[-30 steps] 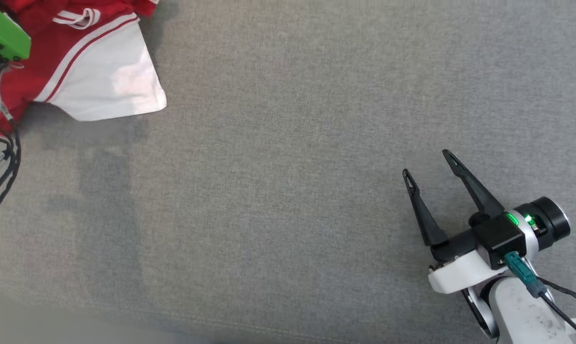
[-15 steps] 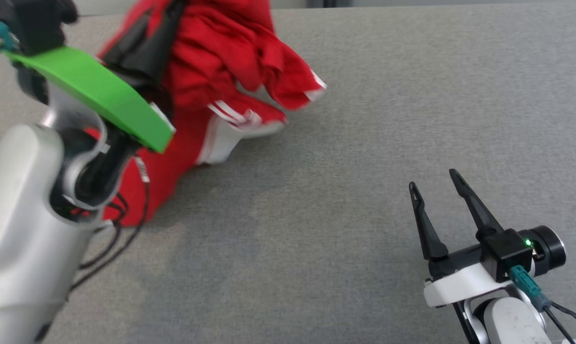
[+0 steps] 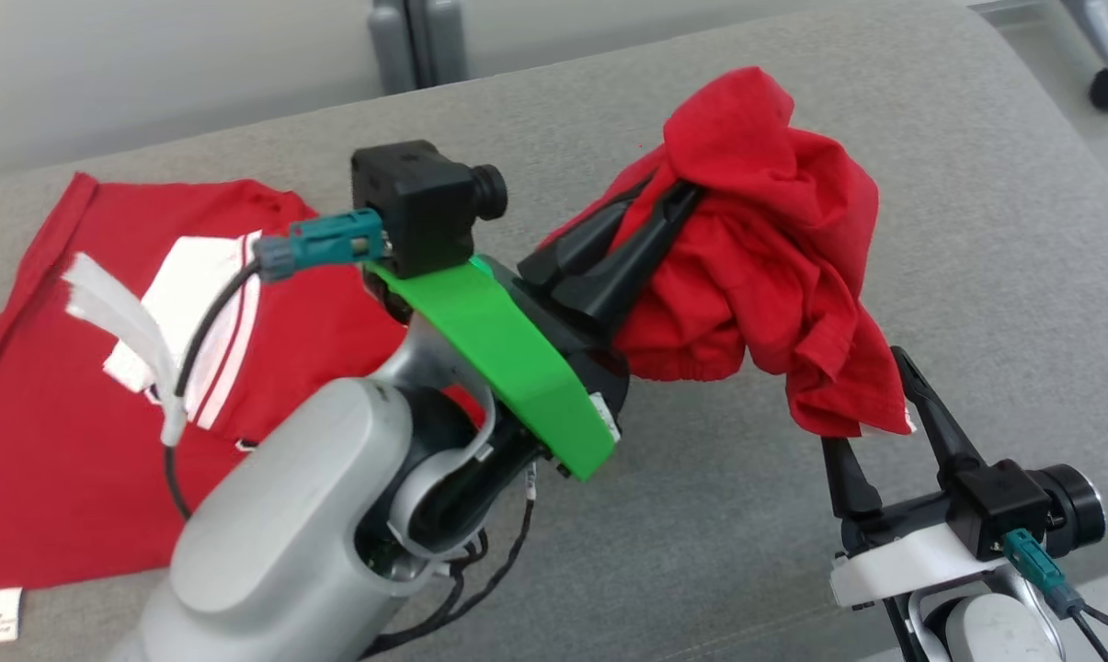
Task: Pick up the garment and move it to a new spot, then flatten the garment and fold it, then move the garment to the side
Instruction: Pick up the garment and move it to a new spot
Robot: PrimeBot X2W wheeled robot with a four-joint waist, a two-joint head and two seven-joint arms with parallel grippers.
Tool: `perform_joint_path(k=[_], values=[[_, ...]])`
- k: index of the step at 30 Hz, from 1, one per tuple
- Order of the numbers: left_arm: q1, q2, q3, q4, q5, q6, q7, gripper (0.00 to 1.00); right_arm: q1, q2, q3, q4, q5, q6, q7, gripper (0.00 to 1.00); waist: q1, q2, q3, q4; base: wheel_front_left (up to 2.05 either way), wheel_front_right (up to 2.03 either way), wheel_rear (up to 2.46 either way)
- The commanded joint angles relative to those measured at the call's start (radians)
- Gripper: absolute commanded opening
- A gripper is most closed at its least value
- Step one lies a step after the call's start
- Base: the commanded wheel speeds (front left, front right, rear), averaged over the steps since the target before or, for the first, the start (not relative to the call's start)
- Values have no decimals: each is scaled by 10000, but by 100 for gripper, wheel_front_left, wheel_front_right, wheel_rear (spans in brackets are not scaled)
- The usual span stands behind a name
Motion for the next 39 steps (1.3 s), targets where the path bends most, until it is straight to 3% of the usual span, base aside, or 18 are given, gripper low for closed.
perform_joint_path(k=[1,6,21,22,23,24,25,28,31,39], values=[[349,-82,-130,243,109,38,-113,0,182,8,-42,-23,104,-14,-31,100,0,-1,-195,-809,0,0,0],[938,-329,-625,1602,562,37,-717,0,307,9,-131,-54,287,-14,-31,100,0,-1,-94,-934,0,0,0],[1951,-1493,-1983,6782,1757,-1035,-3557,0,225,4,57,150,185,-14,-31,100,0,-1,-344,-263,0,0,0],[1945,-1549,-2044,6933,1808,-1150,-3762,12,224,4,69,161,166,-14,-31,100,0,-1,-367,-234,0,0,0],[1968,-1604,-2081,7088,1759,-1289,-3982,47,208,4,93,165,130,-14,-31,100,0,-1,-390,-202,0,0,0],[2012,-1637,-2085,7215,1677,-1375,-4106,61,188,4,106,167,102,-14,-31,100,0,-1,-404,-179,0,0,0],[2045,-1672,-2118,7360,1624,-1457,-4205,100,166,4,117,167,79,-14,-31,100,0,-1,-420,-148,0,0,0],[2067,-1765,-2062,7509,1577,-1556,-4486,100,168,4,109,187,22,-14,-31,100,0,-1,-510,-79,0,0,0],[2118,-1750,-1843,7389,1912,-1253,-4707,100,219,4,119,205,-7,-14,-31,100,0,-1,-631,-66,0,0,0],[2076,-487,-1065,7301,2754,681,-4396,100,424,6,81,99,9,-14,-31,100,0,-1,-665,-15,0,0,0]])
